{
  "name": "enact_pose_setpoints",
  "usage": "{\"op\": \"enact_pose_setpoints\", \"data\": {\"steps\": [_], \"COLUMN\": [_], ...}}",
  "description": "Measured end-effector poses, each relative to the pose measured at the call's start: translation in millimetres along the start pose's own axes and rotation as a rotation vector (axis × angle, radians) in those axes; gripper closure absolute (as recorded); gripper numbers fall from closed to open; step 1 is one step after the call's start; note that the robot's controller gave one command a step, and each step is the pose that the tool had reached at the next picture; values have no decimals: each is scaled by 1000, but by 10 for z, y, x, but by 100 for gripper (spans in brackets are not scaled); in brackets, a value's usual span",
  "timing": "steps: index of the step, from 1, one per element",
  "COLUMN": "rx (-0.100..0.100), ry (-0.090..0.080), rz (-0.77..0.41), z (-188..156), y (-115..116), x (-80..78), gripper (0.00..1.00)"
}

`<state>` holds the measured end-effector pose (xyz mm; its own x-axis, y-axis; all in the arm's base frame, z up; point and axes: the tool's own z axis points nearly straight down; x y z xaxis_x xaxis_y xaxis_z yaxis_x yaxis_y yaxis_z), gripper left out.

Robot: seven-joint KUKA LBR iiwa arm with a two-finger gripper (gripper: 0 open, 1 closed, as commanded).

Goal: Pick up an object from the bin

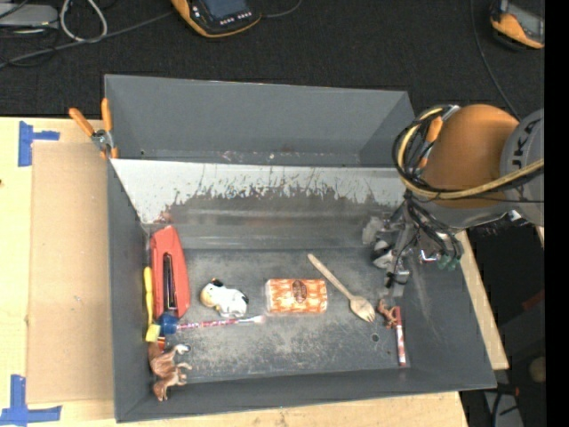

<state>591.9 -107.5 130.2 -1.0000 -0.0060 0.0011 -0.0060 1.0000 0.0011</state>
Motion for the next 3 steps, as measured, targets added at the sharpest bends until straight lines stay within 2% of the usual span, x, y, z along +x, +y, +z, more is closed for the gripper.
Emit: {"op": "enact_pose_setpoints", "data": {"steps": [1, 2, 3], "rx": [0, -1, 3], "ry": [0, 3, -12], "rz": [0, 14, 143], "z": [2, 619, 606], "y": [2, 718, 788], "x": [1, 149, -96], "gripper": [0, 0, 0]}}
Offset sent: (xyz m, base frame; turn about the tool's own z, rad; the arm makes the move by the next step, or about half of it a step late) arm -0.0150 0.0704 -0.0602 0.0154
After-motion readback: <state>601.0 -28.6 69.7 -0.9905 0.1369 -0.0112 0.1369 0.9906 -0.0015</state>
